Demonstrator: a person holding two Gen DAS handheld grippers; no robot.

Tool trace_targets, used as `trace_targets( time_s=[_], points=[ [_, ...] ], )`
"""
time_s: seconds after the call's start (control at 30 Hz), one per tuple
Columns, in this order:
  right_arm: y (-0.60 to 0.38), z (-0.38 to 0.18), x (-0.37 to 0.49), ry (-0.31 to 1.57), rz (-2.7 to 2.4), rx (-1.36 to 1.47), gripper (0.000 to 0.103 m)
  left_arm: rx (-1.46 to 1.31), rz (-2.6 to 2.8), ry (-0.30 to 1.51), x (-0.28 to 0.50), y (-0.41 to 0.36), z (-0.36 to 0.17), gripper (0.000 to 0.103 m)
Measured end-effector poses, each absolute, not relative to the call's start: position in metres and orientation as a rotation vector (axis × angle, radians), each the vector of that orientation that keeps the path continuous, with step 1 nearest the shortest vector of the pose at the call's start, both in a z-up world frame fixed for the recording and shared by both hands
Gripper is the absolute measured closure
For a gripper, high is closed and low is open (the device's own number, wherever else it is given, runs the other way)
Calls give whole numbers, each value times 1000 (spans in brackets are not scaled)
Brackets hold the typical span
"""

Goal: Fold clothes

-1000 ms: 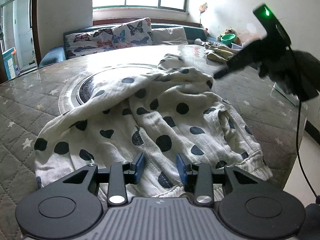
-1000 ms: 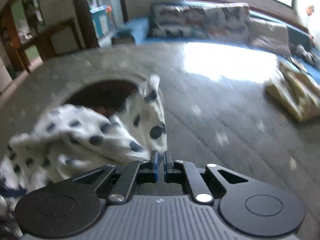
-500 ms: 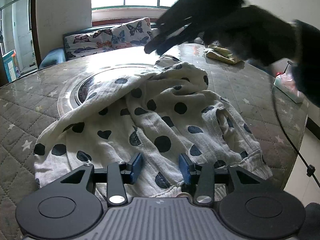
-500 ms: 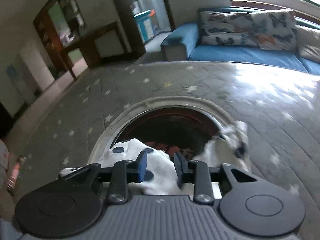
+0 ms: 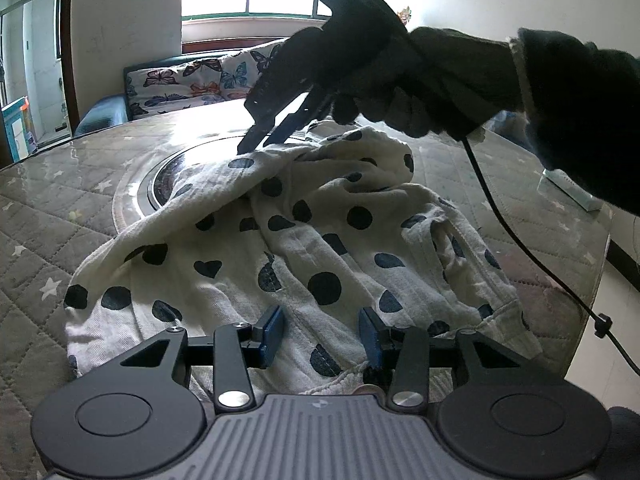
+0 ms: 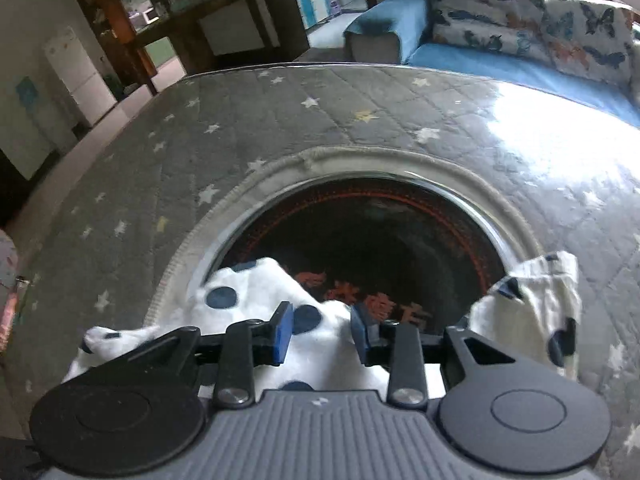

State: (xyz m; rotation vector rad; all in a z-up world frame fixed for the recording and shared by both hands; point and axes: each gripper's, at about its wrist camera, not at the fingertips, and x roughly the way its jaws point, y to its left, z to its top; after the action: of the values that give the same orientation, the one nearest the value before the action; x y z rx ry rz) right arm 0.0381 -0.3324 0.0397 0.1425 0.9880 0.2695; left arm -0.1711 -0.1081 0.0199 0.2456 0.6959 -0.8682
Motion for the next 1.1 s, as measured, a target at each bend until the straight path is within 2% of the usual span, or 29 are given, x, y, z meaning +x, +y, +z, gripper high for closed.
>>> trace_targets(
  time_s=[0.13,0.2,0.23,0.27,0.53,0.6,0.67,0.8,1.0,1.1],
  points=[
    [-323,35,48,1033,254,92,70,246,-868,695,-172,-108,20,57],
    [-319,32,49,1039,246,71,82,241,-870,693,-172,-107,20,57],
    [-317,33,49,1035,242,55,92,239,-871,692,-172,-107,20,57],
    [-314,35,48,1018,232,34,95,238,-872,690,-172,-107,20,57],
    [-277,107,18,608,184,-191,98,238,-871,685,-175,-107,20,57],
    [-269,117,7,531,229,-210,95,237,-870,685,-175,-107,20,57],
    [-265,114,4,575,323,-191,89,237,-870,685,-175,-107,20,57],
    [-270,96,8,718,360,-127,88,237,-871,684,-175,-106,20,57],
    [-311,86,41,793,212,-25,88,232,-873,684,-175,-103,20,56],
    [-328,72,58,826,150,8,83,230,-876,684,-175,-103,20,56]
  ],
)
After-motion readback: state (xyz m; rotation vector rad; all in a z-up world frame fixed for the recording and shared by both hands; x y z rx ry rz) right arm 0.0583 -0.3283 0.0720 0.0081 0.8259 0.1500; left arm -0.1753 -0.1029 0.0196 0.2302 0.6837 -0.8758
